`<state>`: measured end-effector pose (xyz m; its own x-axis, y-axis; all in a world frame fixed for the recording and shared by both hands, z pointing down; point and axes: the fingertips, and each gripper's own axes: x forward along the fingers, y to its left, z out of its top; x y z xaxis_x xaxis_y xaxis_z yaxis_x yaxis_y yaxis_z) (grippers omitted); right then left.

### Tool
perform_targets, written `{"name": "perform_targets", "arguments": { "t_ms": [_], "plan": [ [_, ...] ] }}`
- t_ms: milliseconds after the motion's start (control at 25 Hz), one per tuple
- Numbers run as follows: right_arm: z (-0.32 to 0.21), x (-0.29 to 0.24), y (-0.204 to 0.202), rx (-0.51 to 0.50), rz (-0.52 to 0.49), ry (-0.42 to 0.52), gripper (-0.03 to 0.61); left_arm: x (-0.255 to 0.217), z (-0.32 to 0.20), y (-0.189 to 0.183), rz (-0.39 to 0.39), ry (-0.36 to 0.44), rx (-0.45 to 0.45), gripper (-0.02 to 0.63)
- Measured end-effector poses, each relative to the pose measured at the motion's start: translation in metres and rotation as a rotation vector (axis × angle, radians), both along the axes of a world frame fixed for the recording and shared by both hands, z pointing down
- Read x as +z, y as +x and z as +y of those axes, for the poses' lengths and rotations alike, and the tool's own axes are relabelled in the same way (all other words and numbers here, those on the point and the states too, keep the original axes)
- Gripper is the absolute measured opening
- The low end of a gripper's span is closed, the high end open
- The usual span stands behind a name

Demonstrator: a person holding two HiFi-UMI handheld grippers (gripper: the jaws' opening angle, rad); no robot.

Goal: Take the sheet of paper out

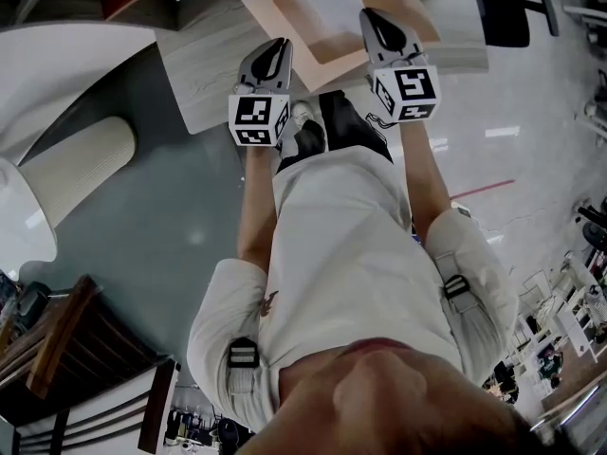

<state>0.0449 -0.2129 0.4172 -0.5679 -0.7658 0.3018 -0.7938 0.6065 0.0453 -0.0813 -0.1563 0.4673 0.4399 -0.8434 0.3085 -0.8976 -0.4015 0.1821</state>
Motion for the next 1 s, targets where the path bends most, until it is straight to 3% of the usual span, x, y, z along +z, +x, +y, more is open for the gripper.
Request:
{"name": "perform_targets", "arguments": {
  "t_ms": [480, 1000],
  "plan": [
    [0.053, -0.049, -0.011, 0.004, -0.032, 0.083, 0.018, -0.074, 0.028, -0.020, -0.005, 0.136, -0.003, 0.032],
    [0.082, -0.048, -0.012, 0.027, -0.034, 0.070, 0.018, -0.083, 0.051, -0.014, -0.006, 0.151, 0.032, 0.031]
  ]
}}
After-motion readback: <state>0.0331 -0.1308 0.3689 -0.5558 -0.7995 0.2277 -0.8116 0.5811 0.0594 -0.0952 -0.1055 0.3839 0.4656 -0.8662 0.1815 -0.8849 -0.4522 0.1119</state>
